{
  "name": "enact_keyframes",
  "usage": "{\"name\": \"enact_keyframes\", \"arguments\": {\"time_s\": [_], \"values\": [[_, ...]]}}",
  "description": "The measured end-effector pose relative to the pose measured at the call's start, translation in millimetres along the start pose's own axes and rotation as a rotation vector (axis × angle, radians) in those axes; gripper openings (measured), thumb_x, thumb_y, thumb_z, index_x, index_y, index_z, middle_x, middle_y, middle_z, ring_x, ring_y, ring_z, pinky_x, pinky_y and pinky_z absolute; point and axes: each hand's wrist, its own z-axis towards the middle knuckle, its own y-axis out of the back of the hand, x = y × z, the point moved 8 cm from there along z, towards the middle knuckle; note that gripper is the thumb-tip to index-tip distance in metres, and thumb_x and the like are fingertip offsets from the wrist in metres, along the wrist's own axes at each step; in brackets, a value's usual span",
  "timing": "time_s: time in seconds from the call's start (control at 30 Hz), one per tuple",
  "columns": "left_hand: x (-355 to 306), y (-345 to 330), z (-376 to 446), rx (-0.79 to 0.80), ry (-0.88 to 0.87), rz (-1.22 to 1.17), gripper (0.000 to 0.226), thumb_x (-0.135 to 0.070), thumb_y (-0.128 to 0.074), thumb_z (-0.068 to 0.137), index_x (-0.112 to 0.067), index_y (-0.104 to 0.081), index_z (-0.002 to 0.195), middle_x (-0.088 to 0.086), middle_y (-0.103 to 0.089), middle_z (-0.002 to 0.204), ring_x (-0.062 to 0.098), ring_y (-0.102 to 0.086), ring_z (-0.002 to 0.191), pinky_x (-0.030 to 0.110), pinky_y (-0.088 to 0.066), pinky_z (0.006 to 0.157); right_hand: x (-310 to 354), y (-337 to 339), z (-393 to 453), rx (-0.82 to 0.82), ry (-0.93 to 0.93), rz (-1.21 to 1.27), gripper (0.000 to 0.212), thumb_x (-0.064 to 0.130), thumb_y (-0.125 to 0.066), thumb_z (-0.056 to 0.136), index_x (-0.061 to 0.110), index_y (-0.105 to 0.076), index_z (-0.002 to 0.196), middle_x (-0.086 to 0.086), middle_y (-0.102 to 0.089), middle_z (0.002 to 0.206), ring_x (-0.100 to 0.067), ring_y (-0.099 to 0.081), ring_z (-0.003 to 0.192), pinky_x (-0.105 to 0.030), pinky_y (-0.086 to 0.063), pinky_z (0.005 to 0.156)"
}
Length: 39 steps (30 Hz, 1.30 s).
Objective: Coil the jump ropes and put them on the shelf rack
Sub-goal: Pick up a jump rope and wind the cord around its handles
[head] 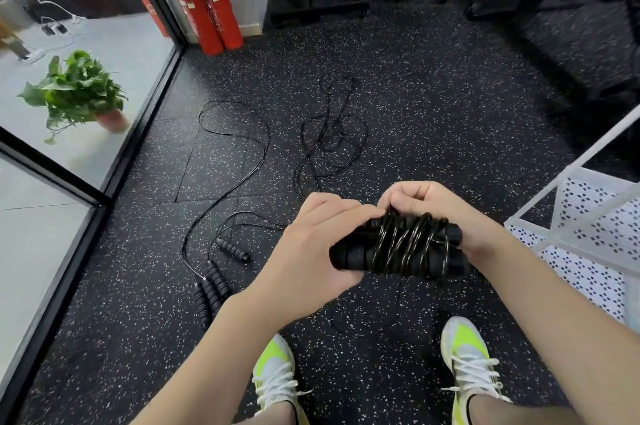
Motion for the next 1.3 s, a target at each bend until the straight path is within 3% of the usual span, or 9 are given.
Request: {"name": "enact_keyframes", "arguments": {"time_s": [0.13,0.23,0.33,0.43,0.57,0.7,0.8,1.07,1.3], "values": [[0,0,0,-0.003,0.004,-0.012,0.073,-0.003,-0.083,0.065,-0.023,-0.067,0.133,-0.017,-0.064,0.123,0.019,-0.051,0.118,0.024,-0.044,0.101,-7,-2,2,-0.053,-0.034,0.035,0.051,0.036,-0.074,0.079,-0.008,-0.061,0.099,-0.002,-0.067,0.075,-0.011,-0.062,0.063,-0.022,-0.053,0.058],[3,0,-2,0.003,0.064,-0.014,0.076,-0.004,-0.081,0.065,-0.025,-0.063,0.136,-0.021,-0.062,0.12,0.015,-0.049,0.119,0.015,-0.038,0.102,-12,-11,3,-0.114,-0.046,0.052,0.02,0.015,-0.068,0.092,0.003,-0.068,0.076,0.002,-0.069,0.068,-0.011,-0.064,0.063,-0.02,-0.054,0.056],[10,3,-6,-0.038,0.23,-0.095,0.079,-0.007,-0.083,0.067,-0.038,-0.053,0.134,-0.025,-0.059,0.117,0.004,-0.053,0.118,0.01,-0.039,0.097,-35,-9,-12,-0.304,-0.228,-0.002,0.05,-0.011,-0.04,0.101,0.017,-0.057,0.062,0.005,-0.055,0.045,0.004,-0.057,0.042,-0.007,-0.043,0.047],[20,13,-9,-0.162,0.435,-0.209,0.072,-0.011,-0.089,0.064,-0.043,-0.047,0.113,-0.024,-0.065,0.106,0.001,-0.063,0.101,0.014,-0.047,0.084,-44,-41,-7,-0.133,-0.206,-0.056,0.038,0.004,-0.038,0.108,0.006,-0.058,0.075,-0.006,-0.054,0.063,-0.008,-0.05,0.053,-0.017,-0.043,0.06],[37,26,-4,-0.299,0.558,-0.123,0.066,-0.007,-0.08,0.073,-0.046,-0.039,0.104,-0.013,-0.061,0.103,0.006,-0.058,0.095,0.016,-0.045,0.077,-59,-72,-7,-0.064,-0.262,-0.318,0.046,0.037,-0.037,0.11,0.01,-0.07,0.093,0.001,-0.059,0.067,-0.013,-0.047,0.056,-0.027,-0.038,0.055],[50,18,-1,-0.22,0.566,0.038,0.063,0.006,-0.07,0.077,-0.037,-0.036,0.109,-0.019,-0.042,0.099,0.017,-0.045,0.1,0.011,-0.035,0.071,-29,-87,-9,-0.075,-0.077,-1.013,0.042,0.043,-0.03,0.108,0.019,-0.06,0.091,0.005,-0.057,0.068,-0.012,-0.05,0.053,-0.032,-0.045,0.057],[57,14,-1,-0.162,0.549,0.04,0.059,0.005,-0.069,0.077,-0.034,-0.037,0.11,-0.02,-0.045,0.099,0.019,-0.046,0.1,0.013,-0.034,0.07,-2,-89,-15,-0.205,0.01,-1.277,0.039,0.044,-0.028,0.106,0.024,-0.044,0.077,0.006,-0.054,0.071,-0.023,-0.054,0.065,-0.038,-0.048,0.065],[72,30,-6,-0.135,0.633,-0.157,0.063,-0.035,-0.091,0.074,-0.032,-0.042,0.114,-0.022,-0.061,0.094,-0.013,-0.057,0.084,0.008,-0.04,0.065,19,-81,-27,-0.249,0.147,-1.356,0.043,0.051,-0.02,0.096,0.025,-0.025,0.063,0.007,-0.039,0.054,-0.021,-0.045,0.052,-0.034,-0.034,0.053],[68,23,-1,-0.059,0.535,-0.012,0.056,-0.077,-0.044,0.08,-0.031,-0.042,0.11,-0.016,-0.058,0.09,-0.002,-0.054,0.083,0.012,-0.037,0.065,30,-91,-31,-0.216,0.3,-1.351,0.035,0.046,-0.03,0.096,0.029,-0.022,0.067,0.011,-0.032,0.054,-0.013,-0.036,0.048,-0.032,-0.03,0.05]]}}
